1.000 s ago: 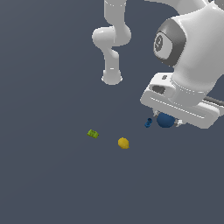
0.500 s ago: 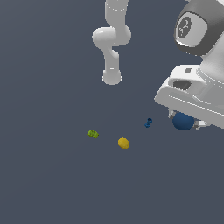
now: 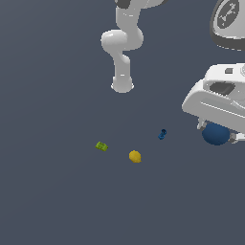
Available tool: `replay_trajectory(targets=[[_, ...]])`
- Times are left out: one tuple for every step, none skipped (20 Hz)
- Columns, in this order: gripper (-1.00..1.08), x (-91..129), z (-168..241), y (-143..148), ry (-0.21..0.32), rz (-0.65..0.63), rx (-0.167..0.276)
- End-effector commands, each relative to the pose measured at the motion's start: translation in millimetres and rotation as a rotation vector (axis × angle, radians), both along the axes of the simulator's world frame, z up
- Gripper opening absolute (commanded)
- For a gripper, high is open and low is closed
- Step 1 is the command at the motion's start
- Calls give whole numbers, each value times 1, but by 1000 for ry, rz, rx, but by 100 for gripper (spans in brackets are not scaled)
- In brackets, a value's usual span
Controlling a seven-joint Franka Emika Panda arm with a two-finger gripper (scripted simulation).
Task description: Pick up a designated object from a clutter of objects.
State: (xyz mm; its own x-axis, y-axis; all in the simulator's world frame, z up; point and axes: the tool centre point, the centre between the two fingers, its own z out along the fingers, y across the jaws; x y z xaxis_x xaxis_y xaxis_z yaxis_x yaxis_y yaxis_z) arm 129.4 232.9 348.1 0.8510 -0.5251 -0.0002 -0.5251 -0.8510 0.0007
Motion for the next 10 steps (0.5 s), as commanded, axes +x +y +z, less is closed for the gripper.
replay_trajectory(targets=[[-100, 3, 4, 3, -1, 0, 0], [-100, 4, 5, 3, -1, 0, 0], [-100, 5, 6, 4, -1, 0, 0], [-100, 6, 7, 5, -1, 0, 0], [-100, 6, 8, 5, -1, 0, 0], [-100, 7, 8, 5, -1, 0, 0], [-100, 7, 9, 6, -1, 0, 0], [-100, 7, 9, 6, -1, 0, 0], [-100, 8, 9, 6, -1, 0, 0], [-100, 8, 9, 6, -1, 0, 0]])
